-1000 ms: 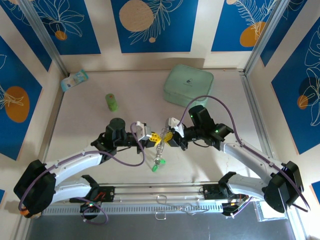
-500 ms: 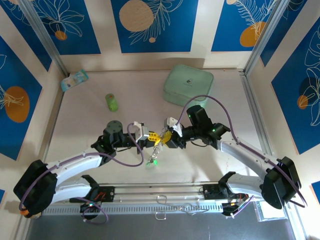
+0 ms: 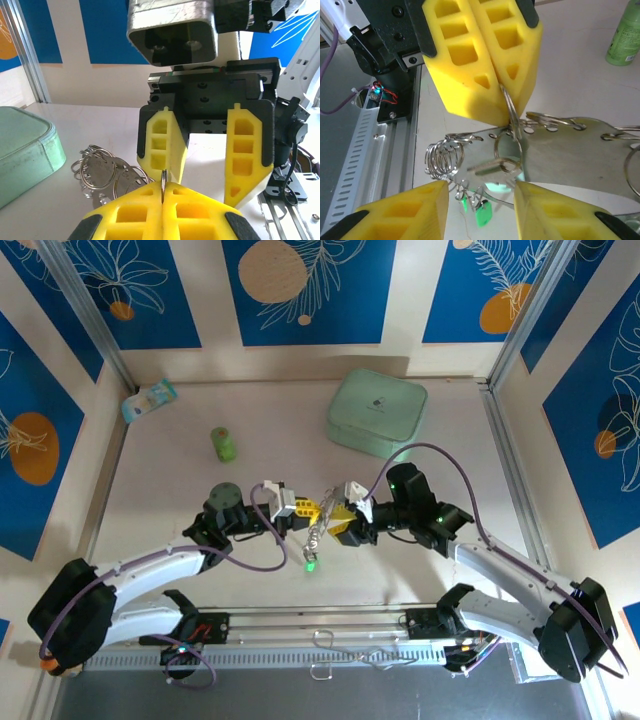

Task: Put the keys on the keyring

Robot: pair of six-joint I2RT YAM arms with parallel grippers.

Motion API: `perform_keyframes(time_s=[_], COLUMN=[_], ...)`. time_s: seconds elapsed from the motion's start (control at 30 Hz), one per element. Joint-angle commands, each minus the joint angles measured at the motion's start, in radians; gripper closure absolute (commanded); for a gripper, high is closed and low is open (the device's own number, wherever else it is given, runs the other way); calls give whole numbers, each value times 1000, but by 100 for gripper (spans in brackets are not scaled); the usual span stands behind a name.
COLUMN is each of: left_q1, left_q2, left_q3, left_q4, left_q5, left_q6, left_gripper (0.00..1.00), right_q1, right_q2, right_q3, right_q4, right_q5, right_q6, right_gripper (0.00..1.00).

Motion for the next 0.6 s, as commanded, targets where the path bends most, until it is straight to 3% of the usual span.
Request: perform_keyframes(time_s=[0.0, 0.3, 0.57], left_q1=[-5, -5, -5], left_q2=[3, 7, 12], left_q3=[-3, -3, -6], left_q4=[70, 104, 171], left_q5=[-18, -29, -35], left_q6=[-20, -41, -63], left_gripper=[100, 100, 100], right_q1=[15, 57, 82], right_q2=[-12, 41, 97], right_q3=[-21, -12, 18], right_q4=[76, 115, 103], right_q5=[33, 127, 138], right_q6=[35, 40, 21], right_gripper=[59, 62, 88])
